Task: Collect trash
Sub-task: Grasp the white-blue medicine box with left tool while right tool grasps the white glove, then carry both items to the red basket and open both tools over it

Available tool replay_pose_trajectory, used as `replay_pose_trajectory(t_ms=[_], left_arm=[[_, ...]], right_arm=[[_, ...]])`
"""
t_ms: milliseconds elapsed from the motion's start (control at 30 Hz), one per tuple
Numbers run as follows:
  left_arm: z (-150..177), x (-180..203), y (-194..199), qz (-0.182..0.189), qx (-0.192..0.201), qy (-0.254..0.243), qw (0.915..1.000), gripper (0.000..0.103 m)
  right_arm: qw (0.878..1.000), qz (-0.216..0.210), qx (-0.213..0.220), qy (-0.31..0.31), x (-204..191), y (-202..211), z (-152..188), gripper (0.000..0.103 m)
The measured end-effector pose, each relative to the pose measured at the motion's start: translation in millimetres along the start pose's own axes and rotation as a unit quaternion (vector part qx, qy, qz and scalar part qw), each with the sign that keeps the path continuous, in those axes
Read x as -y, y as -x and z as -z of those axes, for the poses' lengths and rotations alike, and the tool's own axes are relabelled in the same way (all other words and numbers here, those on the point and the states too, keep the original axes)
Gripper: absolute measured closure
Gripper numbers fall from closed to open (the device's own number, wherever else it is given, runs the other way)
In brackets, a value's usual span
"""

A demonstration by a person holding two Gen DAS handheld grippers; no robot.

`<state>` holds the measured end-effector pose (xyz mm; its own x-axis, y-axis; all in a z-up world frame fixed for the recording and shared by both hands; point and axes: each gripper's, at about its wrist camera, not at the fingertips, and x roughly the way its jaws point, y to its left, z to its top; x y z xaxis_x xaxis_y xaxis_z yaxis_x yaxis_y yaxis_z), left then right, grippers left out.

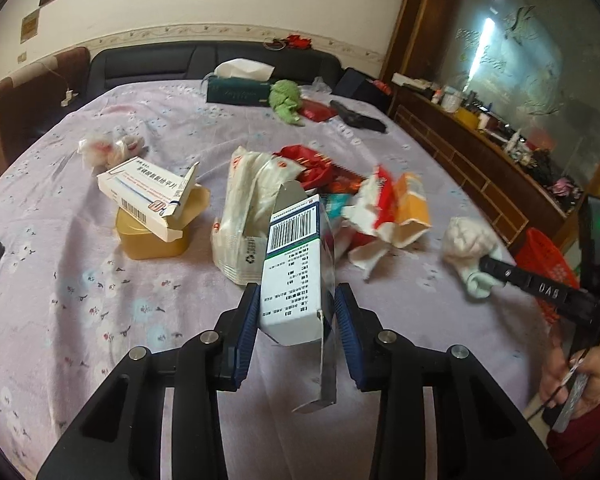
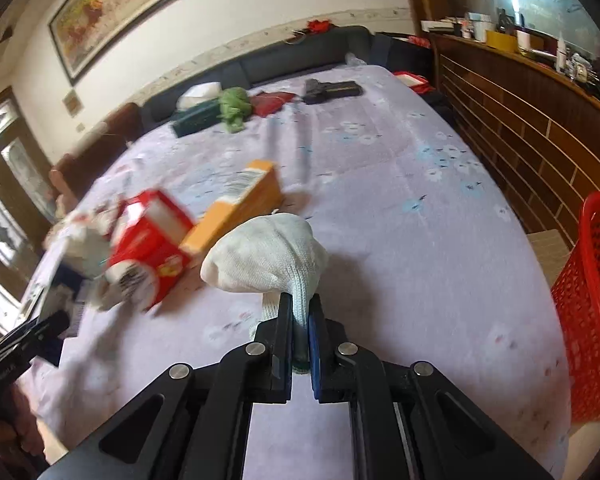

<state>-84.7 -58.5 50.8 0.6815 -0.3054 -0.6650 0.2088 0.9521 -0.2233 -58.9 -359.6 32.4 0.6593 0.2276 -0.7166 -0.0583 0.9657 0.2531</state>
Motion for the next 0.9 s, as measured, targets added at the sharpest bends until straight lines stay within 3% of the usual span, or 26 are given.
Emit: replay_pose_trajectory(t_ms=[300,500,700,900], left_arm=[[-1,23,15,0.029,0.013,-0.02,0.9993,0.067],[-12,67,13,0.066,0.011,-0.063,0.9958,0.067],[-25,140,4,0.126,0.01,-0.12,0.9847,0.067],[-38,235,-16,0.214,-0.013,-0.161,0.9635,0.067]], right_arm=[[0.999,-0.038,0.018,-0.003,-20,34,22,0.096],[0.998,-0.044,0.044,-0.031,-7,60,23,0.096],[0.99,-0.011,0.107,-0.088,43,116,23,0.096],[0.976,0.049,0.141,-0.161,117,159,29,0.096]])
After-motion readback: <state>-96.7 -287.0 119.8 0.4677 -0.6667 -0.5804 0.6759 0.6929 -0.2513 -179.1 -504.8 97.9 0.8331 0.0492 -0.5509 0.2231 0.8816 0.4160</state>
